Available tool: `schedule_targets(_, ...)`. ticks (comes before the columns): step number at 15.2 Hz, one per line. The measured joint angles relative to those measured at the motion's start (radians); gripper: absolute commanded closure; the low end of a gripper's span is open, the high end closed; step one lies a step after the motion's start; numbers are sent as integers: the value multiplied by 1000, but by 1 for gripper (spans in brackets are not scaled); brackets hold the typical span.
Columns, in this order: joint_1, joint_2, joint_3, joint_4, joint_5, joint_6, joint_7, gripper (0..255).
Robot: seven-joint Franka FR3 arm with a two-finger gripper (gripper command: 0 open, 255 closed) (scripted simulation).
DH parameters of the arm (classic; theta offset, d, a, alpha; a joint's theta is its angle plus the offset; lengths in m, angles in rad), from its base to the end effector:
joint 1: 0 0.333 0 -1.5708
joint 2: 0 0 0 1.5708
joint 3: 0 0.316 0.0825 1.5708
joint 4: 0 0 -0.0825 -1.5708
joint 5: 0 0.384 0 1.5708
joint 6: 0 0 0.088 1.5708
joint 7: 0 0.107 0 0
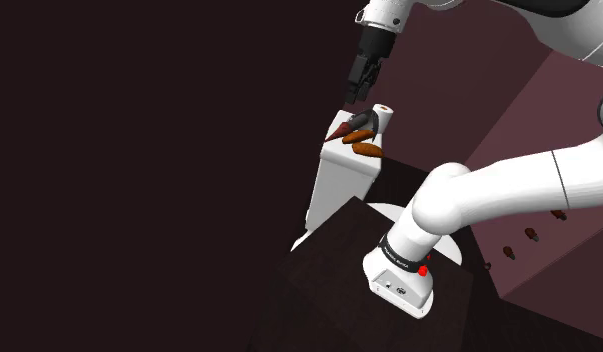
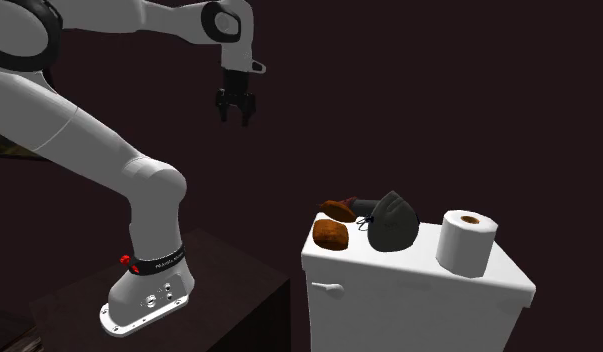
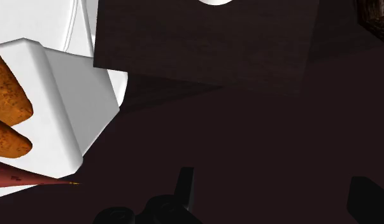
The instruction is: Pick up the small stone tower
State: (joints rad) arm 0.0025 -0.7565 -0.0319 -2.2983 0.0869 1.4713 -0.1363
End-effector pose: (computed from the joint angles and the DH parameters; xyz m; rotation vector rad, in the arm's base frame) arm 0.3049 -0.0022 0.6006 -3.0207 -0.1844 0.0938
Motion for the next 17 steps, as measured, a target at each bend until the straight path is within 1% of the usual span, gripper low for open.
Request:
schedule_targets(1, 0, 0, 0, 0, 0, 0, 0, 0)
schedule_targets(3, -2, -8, -37, -16, -15, 13, -50, 0)
schedule_targets(9, -9, 5, -215, -65, -80, 94, -299, 0)
schedule_targets(14, 3, 87, -381, -38, -113, 158, -524, 0)
schedule_targets(17, 24, 162, -487, -2, -115, 194, -667, 0)
